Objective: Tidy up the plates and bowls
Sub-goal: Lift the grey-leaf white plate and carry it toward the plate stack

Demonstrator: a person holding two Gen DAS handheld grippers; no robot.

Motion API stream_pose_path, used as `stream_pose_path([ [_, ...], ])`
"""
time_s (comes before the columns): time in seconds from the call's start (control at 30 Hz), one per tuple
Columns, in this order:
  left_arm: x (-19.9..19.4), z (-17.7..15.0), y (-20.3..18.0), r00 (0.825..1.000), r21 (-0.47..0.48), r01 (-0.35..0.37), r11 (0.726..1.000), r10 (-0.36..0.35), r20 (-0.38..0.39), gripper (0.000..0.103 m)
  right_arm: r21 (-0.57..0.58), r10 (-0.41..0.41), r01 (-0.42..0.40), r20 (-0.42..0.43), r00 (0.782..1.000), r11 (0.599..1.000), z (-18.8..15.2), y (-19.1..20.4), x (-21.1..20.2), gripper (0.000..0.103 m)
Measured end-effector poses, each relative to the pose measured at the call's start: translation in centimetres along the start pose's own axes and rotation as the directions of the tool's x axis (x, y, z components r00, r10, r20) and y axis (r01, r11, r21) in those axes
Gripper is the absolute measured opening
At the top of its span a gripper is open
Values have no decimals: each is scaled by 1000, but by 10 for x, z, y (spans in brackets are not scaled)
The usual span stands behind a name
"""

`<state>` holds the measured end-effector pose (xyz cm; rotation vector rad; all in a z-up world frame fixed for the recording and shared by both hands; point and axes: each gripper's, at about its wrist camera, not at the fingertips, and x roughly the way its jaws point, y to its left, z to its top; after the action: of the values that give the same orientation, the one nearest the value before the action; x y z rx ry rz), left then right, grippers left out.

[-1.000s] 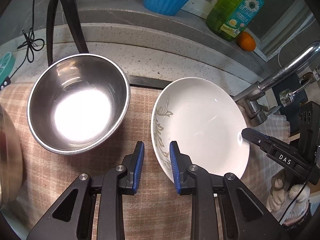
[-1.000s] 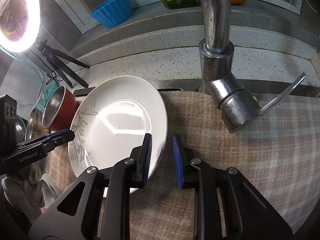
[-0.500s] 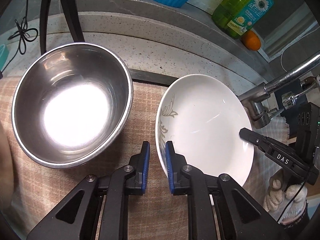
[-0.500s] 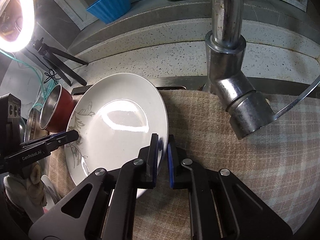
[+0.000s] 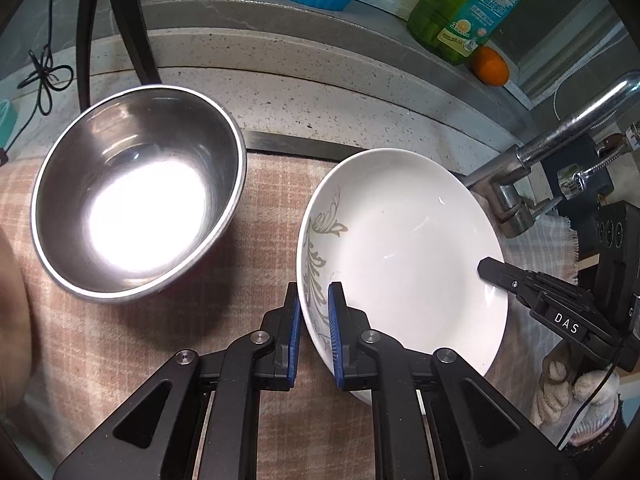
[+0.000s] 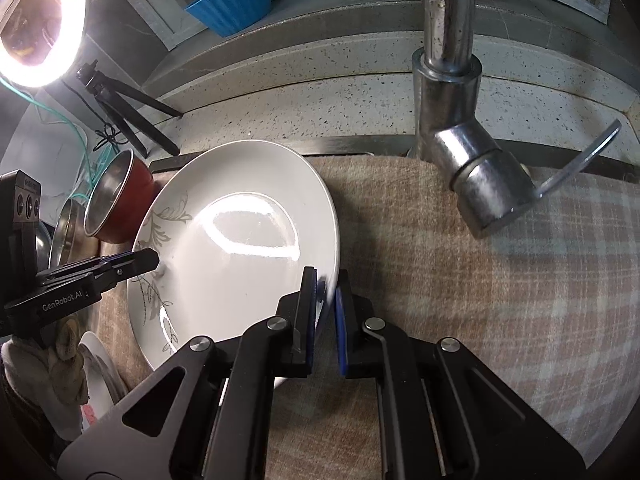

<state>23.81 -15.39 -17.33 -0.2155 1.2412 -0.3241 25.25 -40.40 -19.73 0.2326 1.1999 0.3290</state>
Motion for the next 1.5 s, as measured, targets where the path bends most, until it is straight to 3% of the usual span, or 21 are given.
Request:
stream_pose_path([
  [0.6,-51,-40,15,997,-48,24,999,-21,68,11,-73,19,-17,29,999,997,-31,44,-40,9],
  [0.93,-95,-78,31,991,-100,27,995,-13,131,11,-141,58,-54,30,998,989,-54,81,-60,9],
  [1.5,-142,-154,76,983,-208,9,978,29,180,11,-272,94,-107,-59,994,956,-112,154,-58,10],
])
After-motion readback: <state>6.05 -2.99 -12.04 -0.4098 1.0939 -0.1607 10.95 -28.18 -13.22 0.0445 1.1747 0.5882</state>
